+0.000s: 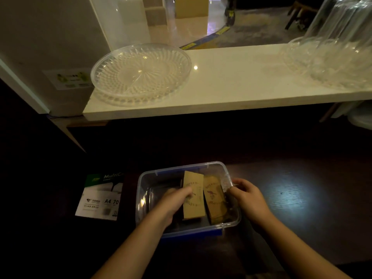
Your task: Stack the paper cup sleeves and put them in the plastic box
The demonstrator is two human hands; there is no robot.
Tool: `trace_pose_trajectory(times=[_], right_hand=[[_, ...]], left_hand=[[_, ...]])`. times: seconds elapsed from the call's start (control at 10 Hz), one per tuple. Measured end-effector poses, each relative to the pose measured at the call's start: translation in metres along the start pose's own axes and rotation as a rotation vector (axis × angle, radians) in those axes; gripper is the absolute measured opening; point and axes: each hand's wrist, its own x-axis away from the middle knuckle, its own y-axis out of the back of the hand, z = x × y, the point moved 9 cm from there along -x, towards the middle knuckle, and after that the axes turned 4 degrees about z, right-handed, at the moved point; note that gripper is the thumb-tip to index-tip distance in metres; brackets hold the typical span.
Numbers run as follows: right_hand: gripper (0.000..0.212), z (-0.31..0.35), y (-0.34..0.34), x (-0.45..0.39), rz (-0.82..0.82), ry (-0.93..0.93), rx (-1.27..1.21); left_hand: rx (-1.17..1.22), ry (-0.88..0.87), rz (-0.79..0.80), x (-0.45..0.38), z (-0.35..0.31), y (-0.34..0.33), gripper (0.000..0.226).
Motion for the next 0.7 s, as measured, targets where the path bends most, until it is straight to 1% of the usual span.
trace_pose_trajectory(times=[0.1, 0.2, 0.3, 0.4, 0.5, 0.6, 0.7], right_hand=[[0.019, 0.004, -0.002, 0.002, 0.005, 0.01, -0.014], [0.026, 0.003, -0.002, 0.002, -0.018, 0.003, -0.023], [0.016, 0.005, -0.001, 0.001, -0.031, 0.002, -0.023], [0.025, 0.007, -0.001, 0.002, 0.015, -0.007, -0.004], [0.045, 0.013, 0.0, 0.005, 0.075, 0.005, 0.033], [0.056, 0.021, 0.013, 0.01, 0.066, 0.007, 0.058], [0.054, 0.047, 0.038, 0.019, 0.007, 0.112, 0.163]], left_hand=[[-0.009, -0.005, -0.008, -0.004, 0.002, -0.002, 0.03], [0.005, -0.001, -0.017, -0.008, 0.005, -0.002, 0.029], [-0.02, 0.009, -0.004, -0.012, 0.005, -0.002, 0.028], [-0.038, -0.001, -0.007, -0.008, 0.003, -0.003, 0.017], [-0.03, -0.001, -0.042, -0.005, 0.004, -0.001, 0.01], [0.017, -0.011, -0.057, 0.001, 0.004, -0.002, 0.026], [-0.039, -0.188, -0.258, 0.015, -0.008, 0.006, 0.052]])
